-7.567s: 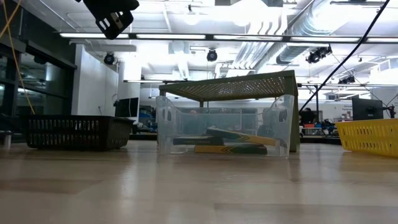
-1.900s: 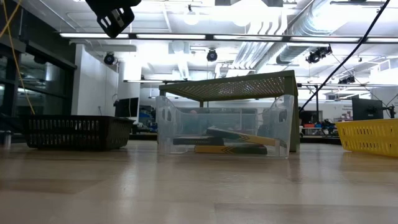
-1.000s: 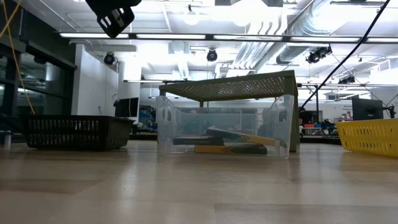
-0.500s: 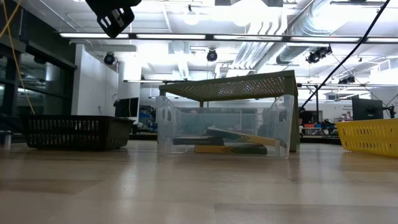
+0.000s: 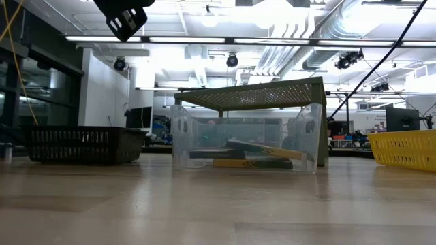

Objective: Pick & Place Office Desk Supplies
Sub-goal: Put the top red spring keychain into the yellow bin

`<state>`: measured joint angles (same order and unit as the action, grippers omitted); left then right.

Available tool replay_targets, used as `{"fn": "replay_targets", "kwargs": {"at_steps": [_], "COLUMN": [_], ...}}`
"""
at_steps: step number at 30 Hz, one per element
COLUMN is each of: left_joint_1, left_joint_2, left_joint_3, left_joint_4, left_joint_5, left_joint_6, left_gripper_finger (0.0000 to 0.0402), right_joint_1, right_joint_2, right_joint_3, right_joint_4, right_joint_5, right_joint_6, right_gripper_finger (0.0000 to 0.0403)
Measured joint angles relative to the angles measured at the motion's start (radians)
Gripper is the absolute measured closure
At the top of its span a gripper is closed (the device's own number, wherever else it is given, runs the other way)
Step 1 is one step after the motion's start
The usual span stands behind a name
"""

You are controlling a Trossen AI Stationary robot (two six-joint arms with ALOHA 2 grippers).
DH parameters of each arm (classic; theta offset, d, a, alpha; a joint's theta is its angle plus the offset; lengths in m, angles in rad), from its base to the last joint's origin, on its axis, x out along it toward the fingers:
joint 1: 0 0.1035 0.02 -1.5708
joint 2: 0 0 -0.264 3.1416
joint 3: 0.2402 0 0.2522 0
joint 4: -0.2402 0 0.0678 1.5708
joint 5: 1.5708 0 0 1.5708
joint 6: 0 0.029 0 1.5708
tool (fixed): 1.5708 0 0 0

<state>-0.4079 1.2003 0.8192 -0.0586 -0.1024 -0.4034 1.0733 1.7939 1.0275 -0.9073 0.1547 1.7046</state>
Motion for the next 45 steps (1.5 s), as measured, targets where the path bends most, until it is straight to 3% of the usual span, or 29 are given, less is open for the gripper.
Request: {"fn": "replay_targets", "kwargs": {"at_steps": [8, 24, 36, 45], "left_joint_1": [0.0, 0.0, 0.0, 0.0], "left_joint_2": [0.0, 0.0, 0.0, 0.0], "left_joint_3": [0.0, 0.0, 0.0, 0.0], "left_joint_4": [0.0, 0.0, 0.0, 0.0], "left_joint_5": [0.0, 0.0, 0.0, 0.0], "left_joint_6": [0.0, 0.0, 0.0, 0.0], "left_gripper_finger": [0.0324, 0.0324, 0.0324, 0.0324], "right_joint_1": [-0.003, -0.098, -0.193, -0.297], "right_joint_2": [-0.028, -0.291, -0.385, -0.389], "right_joint_3": [-0.003, -0.001, 0.0, 0.0], "right_joint_4": [-0.005, -0.071, -0.258, -0.453], "right_joint_5": [0.056, 0.175, 0.213, 0.213], "right_joint_6": [0.004, -0.092, -0.095, 0.009], "right_gripper_finger": [0.0399, 0.0399, 0.0399, 0.0399]}}
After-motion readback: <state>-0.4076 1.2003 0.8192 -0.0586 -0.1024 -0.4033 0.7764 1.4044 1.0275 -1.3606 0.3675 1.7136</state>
